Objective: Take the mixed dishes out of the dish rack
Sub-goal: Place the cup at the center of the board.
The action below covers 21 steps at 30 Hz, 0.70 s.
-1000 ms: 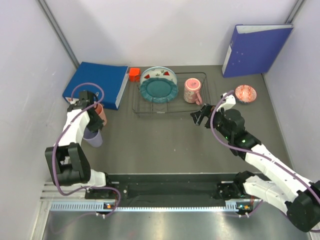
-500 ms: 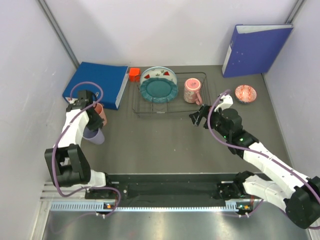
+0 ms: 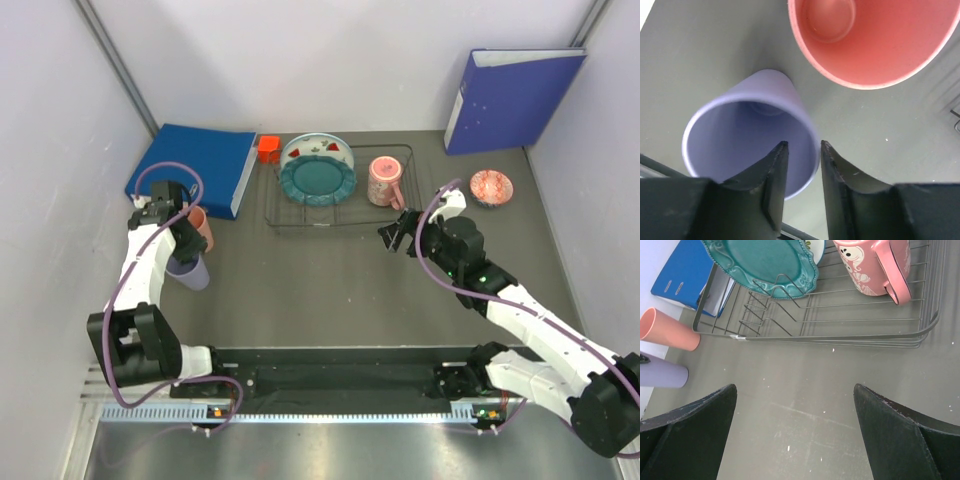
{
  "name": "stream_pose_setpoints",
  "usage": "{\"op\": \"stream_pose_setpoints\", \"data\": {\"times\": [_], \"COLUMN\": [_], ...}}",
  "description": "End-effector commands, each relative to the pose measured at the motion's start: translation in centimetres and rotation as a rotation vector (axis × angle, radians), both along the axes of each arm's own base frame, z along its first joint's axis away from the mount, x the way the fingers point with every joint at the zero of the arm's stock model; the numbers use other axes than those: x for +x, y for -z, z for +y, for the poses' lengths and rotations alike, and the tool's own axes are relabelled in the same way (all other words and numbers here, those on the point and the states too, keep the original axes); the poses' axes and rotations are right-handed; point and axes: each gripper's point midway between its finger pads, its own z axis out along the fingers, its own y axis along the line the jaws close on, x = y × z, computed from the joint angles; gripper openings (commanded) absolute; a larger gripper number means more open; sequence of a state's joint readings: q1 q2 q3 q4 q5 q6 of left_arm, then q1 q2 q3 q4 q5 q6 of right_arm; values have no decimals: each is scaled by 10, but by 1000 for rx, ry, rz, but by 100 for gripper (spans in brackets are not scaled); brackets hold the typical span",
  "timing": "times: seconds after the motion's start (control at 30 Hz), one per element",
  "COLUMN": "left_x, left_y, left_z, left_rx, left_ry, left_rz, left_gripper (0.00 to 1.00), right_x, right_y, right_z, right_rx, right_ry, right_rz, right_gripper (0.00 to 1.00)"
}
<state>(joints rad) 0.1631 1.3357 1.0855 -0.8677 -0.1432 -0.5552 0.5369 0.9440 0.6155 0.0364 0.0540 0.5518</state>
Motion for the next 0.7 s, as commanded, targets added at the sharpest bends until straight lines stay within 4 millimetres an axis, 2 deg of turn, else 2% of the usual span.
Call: {"op": "stream_pose_setpoints", "data": {"times": [0.0,0.03,0.2,0.3,0.37,0.4,0.57,0.63,0.67], "left_x": [-5,-4,-6,-8,-7,-6,-3,0,2], "left_y": [-17,-24,-46,-67,-87,-94,-154,-178,-183], "left_z": [5,5,-1,-4,-7,-10,-24,-39,-45], "left_rx": [19,20,5,4,11,22,28,4,-5], "left_ry": [-32,-32,-14,-17,-12,-1,15,50,68], "left_rz": [-36,-52,-91,-138,-195,-212,-411,-493,-517], "left_gripper": [42,48,57,63,65,70,74,75,75], "right_x": [4,4,6,6,6,6,8,11,13], "right_y": [-22,-23,-18,-18,-20,-21,-28,-34,-43], "right_z": [7,7,10,12,11,10,7,5,5], "right_rx": [40,42,36,42,42,41,33,26,29], "right_ry": [-18,-16,-25,-31,-27,-25,-9,7,14], "right_rz": [-59,-61,-47,-44,-49,-51,-63,-70,-86], "right_gripper": [100,100,100,100,100,100,100,100,100]}}
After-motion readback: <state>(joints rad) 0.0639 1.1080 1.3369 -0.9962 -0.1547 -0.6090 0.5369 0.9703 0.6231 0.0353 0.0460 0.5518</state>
